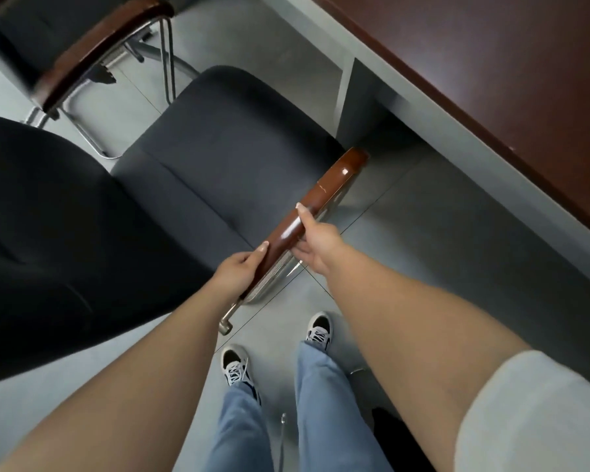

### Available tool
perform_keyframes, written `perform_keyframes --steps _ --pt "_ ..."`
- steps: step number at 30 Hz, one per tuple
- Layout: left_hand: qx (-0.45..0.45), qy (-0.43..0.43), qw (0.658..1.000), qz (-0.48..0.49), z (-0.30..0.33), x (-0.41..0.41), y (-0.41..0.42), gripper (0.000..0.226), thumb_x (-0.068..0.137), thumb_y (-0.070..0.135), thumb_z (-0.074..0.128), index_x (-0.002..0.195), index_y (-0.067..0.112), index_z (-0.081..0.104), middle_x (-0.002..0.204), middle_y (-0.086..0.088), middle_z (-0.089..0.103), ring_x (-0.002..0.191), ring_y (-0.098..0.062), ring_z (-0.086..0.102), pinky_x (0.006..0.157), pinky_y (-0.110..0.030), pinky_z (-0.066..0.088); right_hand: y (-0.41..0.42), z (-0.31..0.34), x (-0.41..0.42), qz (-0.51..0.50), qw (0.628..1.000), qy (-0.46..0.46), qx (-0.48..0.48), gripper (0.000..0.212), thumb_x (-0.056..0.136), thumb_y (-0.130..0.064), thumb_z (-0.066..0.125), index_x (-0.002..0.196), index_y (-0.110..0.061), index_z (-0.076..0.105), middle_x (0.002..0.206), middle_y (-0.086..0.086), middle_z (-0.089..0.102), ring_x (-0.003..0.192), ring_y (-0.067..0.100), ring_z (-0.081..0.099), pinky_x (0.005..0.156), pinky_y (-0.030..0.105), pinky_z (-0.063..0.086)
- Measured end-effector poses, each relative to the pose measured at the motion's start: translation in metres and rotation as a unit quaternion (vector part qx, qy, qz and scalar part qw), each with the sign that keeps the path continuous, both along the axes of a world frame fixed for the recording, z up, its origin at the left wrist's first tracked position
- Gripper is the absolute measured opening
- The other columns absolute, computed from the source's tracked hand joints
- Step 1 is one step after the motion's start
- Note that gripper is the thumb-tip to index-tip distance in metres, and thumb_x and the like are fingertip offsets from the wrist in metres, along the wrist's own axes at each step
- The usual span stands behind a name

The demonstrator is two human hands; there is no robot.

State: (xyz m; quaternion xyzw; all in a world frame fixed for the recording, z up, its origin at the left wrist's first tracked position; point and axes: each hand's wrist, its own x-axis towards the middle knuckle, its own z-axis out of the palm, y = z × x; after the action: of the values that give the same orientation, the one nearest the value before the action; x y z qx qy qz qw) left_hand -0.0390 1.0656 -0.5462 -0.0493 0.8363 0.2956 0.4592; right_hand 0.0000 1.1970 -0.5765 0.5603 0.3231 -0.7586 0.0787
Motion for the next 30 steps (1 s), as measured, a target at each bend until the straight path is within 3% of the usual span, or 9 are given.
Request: perform_keyframes --steps 3,8,11,15,18,21,24,26,30 --pt "-0.005 -0.026 1.000 0.009 0.004 0.009 -0.015 0.037 0.089 0.058 0.044 0.098 0.024 0.058 0.095 -0.005 0.055 0.083 -0.025 0.055 0.078 -0.030 0.046 -0.014 0.001 0.013 0.014 0.999 -0.026 0.024 0.042 0.085 -0.046 0.063 0.102 -0.008 0.056 0.097 0.009 0.067 0.080 0.018 0.065 0.061 0.025 0.053" --pt "-0.014 -0.040 0.999 0.025 0.008 0.029 -0.025 0.044 0.089 0.057 0.046 0.111 0.022 0.062 0.100 -0.005 0.054 0.085 -0.024 0.053 0.077 -0.027 0.044 -0.028 0.004 0.040 0.009 0.998 -0.054 0.037 0.045 0.085 -0.048 0.061 0.108 -0.009 0.055 0.089 0.005 0.065 0.074 0.014 0.063 0.052 0.026 0.053" --pt "-0.003 -0.052 0.998 0.034 0.009 0.043 -0.030 0.047 0.087 0.060 0.045 0.103 0.019 0.064 0.105 -0.006 0.057 0.083 -0.021 0.052 0.077 -0.025 0.040 -0.034 0.004 0.056 0.024 0.996 -0.063 0.050 0.051 0.085 -0.050 0.060 0.115 -0.008 0.056 0.106 0.006 0.065 0.092 0.018 0.064 0.048 0.025 0.051" --pt "-0.001 -0.077 0.995 0.058 0.007 0.058 -0.030 0.059 0.087 0.060 0.045 0.112 0.011 0.064 0.104 -0.005 0.054 0.090 -0.020 0.051 0.079 -0.024 0.034 -0.036 -0.003 0.076 0.017 0.994 -0.080 0.067 0.050 0.084 -0.051 0.060 0.113 -0.010 0.057 0.116 0.007 0.063 0.106 0.023 0.061 0.069 0.033 0.056" --pt "-0.004 -0.095 0.993 0.067 0.006 0.064 -0.031 0.062 0.088 0.061 0.043 0.115 0.010 0.064 0.101 -0.003 0.052 0.093 -0.020 0.051 0.080 -0.024 0.032 -0.039 -0.005 0.086 0.014 0.993 -0.090 0.068 0.054 0.083 -0.053 0.061 0.113 -0.009 0.057 0.116 0.007 0.063 0.107 0.023 0.060 0.063 0.032 0.056" --pt "0.004 -0.113 0.990 0.079 0.006 0.067 -0.031 0.059 0.089 0.062 0.038 0.110 0.014 0.066 0.099 -0.001 0.056 0.081 -0.014 0.050 0.078 -0.024 0.032 -0.039 -0.003 0.088 0.015 0.994 -0.087 0.067 0.053 0.084 -0.052 0.059 0.114 -0.008 0.056 0.115 0.007 0.063 0.107 0.023 0.060 0.061 0.030 0.055" --pt "0.010 -0.123 0.987 0.107 0.010 0.070 -0.032 0.061 0.089 0.061 0.039 0.112 0.012 0.065 0.099 -0.004 0.059 0.074 -0.014 0.051 0.078 -0.026 0.033 -0.042 0.002 0.090 0.042 0.988 -0.100 0.111 0.033 0.089 -0.045 0.056 0.093 -0.012 0.059 0.106 0.011 0.065 0.104 0.028 0.063 0.081 0.035 0.055" --pt "0.013 -0.106 0.986 0.128 0.015 0.073 -0.035 0.056 0.091 0.056 0.042 0.111 0.009 0.063 0.100 -0.005 0.061 0.076 -0.016 0.051 0.076 -0.025 0.034 -0.048 0.004 0.096 0.060 0.980 -0.106 0.157 0.037 0.089 -0.044 0.056 0.078 -0.009 0.059 0.097 0.015 0.068 0.101 0.033 0.064 0.092 0.043 0.050" --pt "0.083 -0.057 0.981 0.164 0.031 0.079 -0.044 0.038 0.093 0.046 0.046 0.105 0.013 0.060 0.079 0.004 0.056 0.069 -0.009 0.051 0.057 -0.022 0.037 -0.067 0.028 0.105 0.040 0.971 -0.103 0.213 0.029 0.090 -0.040 0.057 0.077 -0.015 0.056 0.075 0.001 0.060 0.090 0.026 0.064 0.093 0.041 0.050"
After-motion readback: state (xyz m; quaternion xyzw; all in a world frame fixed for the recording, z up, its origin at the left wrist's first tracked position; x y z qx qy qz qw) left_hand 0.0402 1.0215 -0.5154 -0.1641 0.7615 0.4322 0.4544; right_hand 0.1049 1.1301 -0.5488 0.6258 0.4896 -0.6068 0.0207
